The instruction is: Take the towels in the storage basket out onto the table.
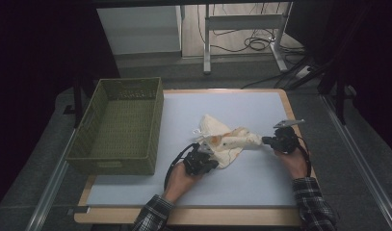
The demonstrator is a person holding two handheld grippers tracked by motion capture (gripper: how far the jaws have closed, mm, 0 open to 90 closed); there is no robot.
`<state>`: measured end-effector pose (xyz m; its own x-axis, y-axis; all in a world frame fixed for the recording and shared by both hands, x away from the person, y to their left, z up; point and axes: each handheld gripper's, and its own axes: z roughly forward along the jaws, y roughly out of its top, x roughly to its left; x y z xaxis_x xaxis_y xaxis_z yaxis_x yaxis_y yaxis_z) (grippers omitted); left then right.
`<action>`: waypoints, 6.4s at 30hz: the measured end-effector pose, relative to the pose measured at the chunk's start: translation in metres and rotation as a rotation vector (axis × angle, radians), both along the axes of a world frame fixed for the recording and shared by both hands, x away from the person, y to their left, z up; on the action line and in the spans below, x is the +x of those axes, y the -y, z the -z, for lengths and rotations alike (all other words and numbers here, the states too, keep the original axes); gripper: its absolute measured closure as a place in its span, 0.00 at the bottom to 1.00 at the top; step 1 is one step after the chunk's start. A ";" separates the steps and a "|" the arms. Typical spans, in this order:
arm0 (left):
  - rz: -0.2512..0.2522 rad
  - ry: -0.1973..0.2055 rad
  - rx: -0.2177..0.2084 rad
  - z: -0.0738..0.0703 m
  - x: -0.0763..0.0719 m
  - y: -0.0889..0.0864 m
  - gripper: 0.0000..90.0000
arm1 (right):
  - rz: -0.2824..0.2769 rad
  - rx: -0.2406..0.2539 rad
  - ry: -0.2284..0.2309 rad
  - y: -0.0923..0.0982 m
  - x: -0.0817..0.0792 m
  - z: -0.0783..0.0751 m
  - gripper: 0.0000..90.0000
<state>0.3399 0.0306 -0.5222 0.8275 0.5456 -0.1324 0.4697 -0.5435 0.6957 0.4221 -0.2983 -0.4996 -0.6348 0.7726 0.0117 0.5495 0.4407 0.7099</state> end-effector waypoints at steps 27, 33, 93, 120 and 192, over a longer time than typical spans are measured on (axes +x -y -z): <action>-0.076 -0.006 -0.018 0.002 -0.035 -0.062 0.97 | -0.071 -0.035 -0.032 -0.014 -0.061 0.003 0.97; -0.067 -0.022 -0.018 0.004 -0.050 -0.071 0.97 | -0.103 -0.015 -0.051 -0.007 -0.088 0.006 0.97; -0.208 0.073 0.042 0.025 -0.032 -0.069 0.10 | -0.306 -0.071 -0.011 -0.180 -0.021 0.018 0.95; -0.206 0.074 0.044 0.025 -0.032 -0.069 0.10 | -0.022 -0.030 0.029 -0.067 0.022 -0.030 0.98; -0.167 -0.087 0.085 -0.015 0.096 -0.008 0.90 | 0.084 0.005 0.050 0.026 -0.078 0.025 0.36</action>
<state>0.4363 0.0389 -0.5074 0.7122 0.6863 -0.1472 0.6143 -0.5081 0.6037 0.3445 -0.3243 -0.5248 -0.5673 0.8234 -0.0148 0.5483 0.3910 0.7393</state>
